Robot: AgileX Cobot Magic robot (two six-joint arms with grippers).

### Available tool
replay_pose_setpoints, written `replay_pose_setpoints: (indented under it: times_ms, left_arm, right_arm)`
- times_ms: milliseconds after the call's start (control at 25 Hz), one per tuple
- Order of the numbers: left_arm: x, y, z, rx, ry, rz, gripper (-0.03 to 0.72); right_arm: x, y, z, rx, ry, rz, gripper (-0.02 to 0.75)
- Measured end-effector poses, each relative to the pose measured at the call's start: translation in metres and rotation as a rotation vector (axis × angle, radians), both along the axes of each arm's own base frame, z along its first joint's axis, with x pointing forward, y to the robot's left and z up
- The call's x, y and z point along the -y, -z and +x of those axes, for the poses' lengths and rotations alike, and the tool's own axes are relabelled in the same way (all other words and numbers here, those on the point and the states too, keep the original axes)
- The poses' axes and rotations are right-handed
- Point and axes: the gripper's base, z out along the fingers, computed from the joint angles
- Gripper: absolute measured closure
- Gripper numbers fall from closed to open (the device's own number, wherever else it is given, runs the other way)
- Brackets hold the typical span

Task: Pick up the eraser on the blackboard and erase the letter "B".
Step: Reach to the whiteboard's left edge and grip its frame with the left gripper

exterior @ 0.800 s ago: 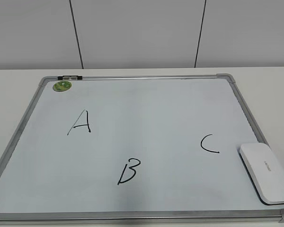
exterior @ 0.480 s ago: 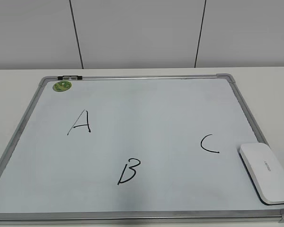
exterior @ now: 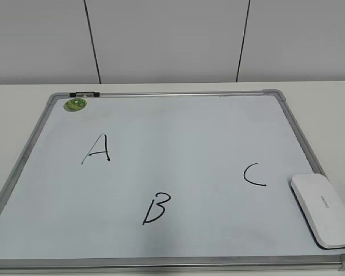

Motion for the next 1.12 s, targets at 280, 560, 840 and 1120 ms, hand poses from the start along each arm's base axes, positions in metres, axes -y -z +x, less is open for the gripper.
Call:
replay_pose_setpoints:
  times_ms: [280,560,840,1120]
  left_arm:
    - [0.000,-0.009,0.004,0.026,-0.003,0.003,0.446]
    - [-0.001,-0.030,0.053,-0.112,-0.002,-0.007,0.446]
    - [0.000,-0.031,0.114,-0.324,-0.002,-0.065,0.446]
    - [0.001,-0.034,0.178,-0.450,0.000,-0.114,0.445]
  right_arm:
    - [0.000,0.000,0.000,0.000,0.000,0.000,0.219]
    - [0.000,0.000,0.000,0.000,0.000,0.000,0.219]
    - [0.000,0.000,0.000,0.000,0.000,0.000,0.219]
    - [0.000,0.000,0.000,0.000,0.000,0.000,0.219]
